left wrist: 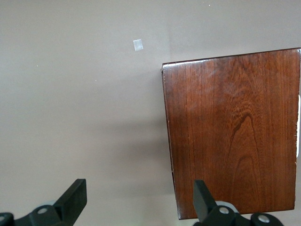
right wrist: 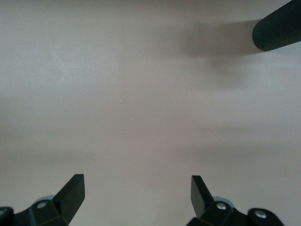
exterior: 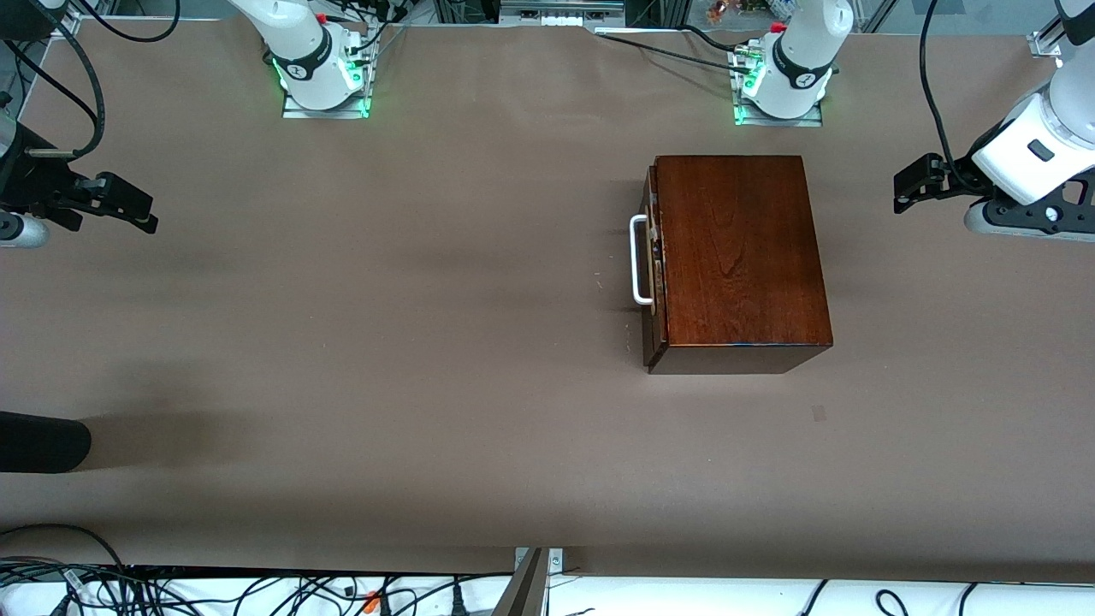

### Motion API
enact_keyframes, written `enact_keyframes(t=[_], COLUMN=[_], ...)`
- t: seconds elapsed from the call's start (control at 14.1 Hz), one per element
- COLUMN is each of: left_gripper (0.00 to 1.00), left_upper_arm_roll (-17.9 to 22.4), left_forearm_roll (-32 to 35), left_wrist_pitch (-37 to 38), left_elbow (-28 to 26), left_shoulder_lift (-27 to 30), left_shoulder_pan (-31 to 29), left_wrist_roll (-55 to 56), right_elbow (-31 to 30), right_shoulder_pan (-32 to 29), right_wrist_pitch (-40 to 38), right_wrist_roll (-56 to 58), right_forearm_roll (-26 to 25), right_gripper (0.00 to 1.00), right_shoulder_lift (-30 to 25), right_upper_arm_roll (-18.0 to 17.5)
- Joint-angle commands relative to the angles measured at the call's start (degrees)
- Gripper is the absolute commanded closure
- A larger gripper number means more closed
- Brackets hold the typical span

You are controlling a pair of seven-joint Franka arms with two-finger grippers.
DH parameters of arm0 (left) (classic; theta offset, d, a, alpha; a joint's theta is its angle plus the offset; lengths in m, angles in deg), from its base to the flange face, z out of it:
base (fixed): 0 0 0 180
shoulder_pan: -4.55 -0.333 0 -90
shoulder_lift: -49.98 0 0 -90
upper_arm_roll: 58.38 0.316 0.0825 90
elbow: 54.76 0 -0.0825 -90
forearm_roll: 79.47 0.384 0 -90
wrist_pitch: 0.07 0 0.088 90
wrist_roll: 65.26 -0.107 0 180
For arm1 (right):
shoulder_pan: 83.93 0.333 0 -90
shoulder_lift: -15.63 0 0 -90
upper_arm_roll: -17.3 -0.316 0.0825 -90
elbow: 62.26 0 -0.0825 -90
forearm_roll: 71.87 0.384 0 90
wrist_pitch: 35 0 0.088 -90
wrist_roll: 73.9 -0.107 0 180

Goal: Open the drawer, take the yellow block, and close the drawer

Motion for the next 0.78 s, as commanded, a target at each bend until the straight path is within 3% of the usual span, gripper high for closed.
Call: enact_keyframes(t=[0.0, 0.71], left_gripper=[0.00, 0.00], left_upper_arm_roll=[-0.09, -0.35], left_forearm_roll=[-1.83, -1.74], left_wrist_pitch=[1.08, 1.25], left_elbow=[1.34, 1.34], left_shoulder_lift=[0.04, -0.92], left_shoulder_pan=[-0.17, 0.27], left_wrist_roll=[0.30, -0.31], right_elbow=[-0.76, -0.76], right_shoulder_pan=[-0.21, -0.29], right_wrist_pitch=[0.34, 0.34], right_wrist_roll=[0.10, 0.10], right_forearm_roll=[-0.33, -0.42], right_gripper=[0.00, 0.00], right_shoulder_lift=[-0.66, -0.66], right_upper_arm_roll=[-0.35, -0.35])
